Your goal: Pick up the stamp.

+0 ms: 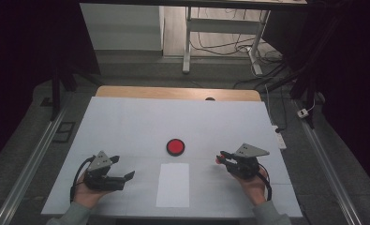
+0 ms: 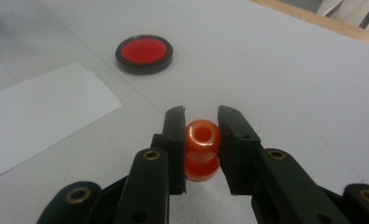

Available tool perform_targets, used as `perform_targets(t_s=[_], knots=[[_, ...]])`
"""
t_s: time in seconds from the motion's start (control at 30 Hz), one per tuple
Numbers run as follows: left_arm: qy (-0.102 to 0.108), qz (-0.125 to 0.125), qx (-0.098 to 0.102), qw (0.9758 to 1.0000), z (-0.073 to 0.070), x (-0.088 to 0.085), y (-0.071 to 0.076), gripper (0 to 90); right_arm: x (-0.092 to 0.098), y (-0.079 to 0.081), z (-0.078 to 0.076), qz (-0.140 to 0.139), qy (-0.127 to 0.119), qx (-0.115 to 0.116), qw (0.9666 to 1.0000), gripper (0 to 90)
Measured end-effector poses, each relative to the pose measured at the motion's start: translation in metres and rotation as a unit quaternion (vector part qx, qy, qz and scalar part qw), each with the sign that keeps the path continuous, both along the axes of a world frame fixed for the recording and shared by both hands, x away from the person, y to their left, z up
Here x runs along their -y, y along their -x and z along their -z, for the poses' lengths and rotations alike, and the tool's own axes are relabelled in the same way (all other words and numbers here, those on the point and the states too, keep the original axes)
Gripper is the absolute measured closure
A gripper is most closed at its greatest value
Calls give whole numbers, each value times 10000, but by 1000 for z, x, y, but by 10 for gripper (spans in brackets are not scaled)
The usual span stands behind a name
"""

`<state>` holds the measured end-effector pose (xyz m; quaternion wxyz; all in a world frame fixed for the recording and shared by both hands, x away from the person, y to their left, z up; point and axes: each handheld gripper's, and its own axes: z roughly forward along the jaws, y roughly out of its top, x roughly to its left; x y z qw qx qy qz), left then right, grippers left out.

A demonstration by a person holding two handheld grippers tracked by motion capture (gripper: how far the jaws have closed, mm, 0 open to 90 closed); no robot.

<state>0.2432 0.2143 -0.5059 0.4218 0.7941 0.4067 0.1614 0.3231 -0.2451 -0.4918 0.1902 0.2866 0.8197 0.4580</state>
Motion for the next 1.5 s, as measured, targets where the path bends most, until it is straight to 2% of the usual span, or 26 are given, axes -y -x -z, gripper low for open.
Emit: perform_targets(t_s=[0.67, 1.5], knots=[[-33, 1, -15, 10000, 1, 1, 0, 159, -3, 11, -18, -147, -471, 225, 9985, 720], [-95, 13, -41, 9999, 3, 3, -1, 160, -27, 16, -19, -483, -623, 197, 9967, 719]])
